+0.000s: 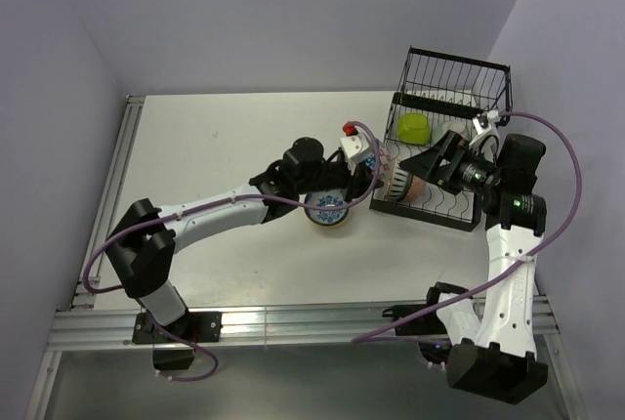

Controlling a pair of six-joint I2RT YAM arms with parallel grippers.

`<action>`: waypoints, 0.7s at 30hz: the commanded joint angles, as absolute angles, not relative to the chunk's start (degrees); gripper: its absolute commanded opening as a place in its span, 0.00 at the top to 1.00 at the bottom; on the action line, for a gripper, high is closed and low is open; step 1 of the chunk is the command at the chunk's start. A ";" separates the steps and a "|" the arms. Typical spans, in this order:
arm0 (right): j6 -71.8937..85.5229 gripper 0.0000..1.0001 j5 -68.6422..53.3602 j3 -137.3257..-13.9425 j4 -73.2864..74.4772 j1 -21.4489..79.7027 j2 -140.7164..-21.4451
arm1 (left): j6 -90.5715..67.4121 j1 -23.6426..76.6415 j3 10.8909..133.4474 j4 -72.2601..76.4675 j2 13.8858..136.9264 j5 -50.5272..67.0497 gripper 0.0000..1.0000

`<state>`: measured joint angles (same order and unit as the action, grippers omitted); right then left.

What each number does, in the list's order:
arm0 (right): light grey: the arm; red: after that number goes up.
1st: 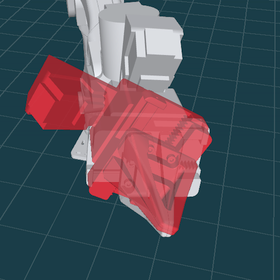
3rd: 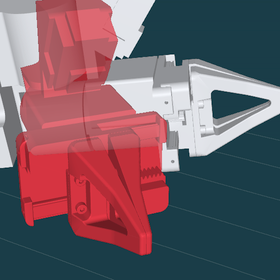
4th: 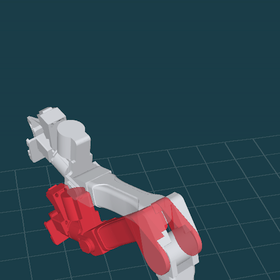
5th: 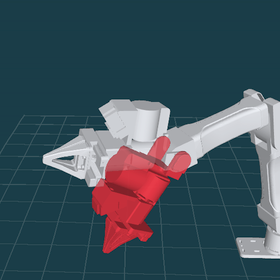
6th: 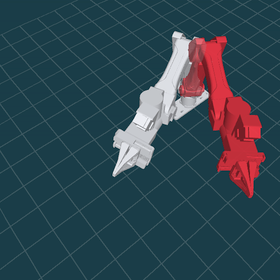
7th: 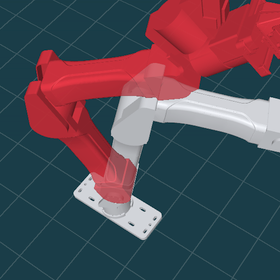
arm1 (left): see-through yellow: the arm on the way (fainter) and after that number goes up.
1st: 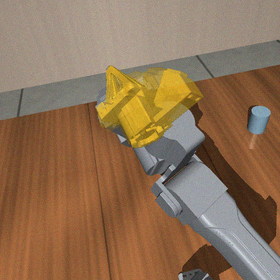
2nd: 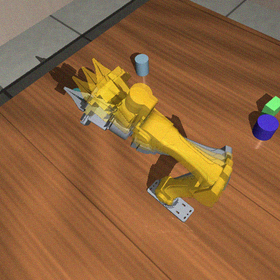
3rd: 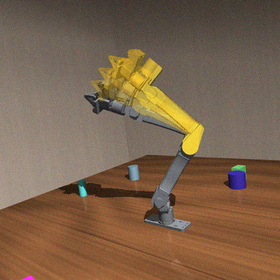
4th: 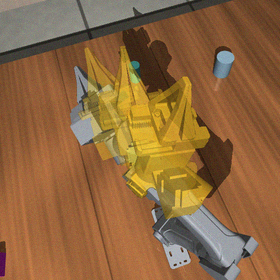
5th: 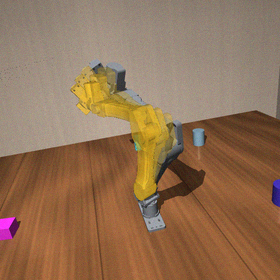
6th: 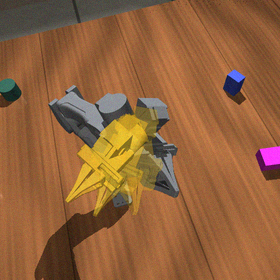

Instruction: Load the bowls into the dish rack

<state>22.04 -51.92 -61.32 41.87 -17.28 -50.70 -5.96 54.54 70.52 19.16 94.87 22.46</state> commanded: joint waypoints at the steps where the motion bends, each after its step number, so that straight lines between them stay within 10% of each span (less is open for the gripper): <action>1: 25.40 0.01 -54.40 -60.56 37.88 -17.40 -50.10 | -8.17 56.16 74.09 27.68 94.57 22.15 1.00; 21: 24.43 0.01 -51.42 -59.06 37.35 -10.64 -53.35 | -2.20 60.21 76.73 25.49 98.08 21.36 1.00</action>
<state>24.82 -51.44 -57.87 39.66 -11.66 -53.39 -4.08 59.55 72.73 21.32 98.70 21.10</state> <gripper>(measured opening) 0.993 0.169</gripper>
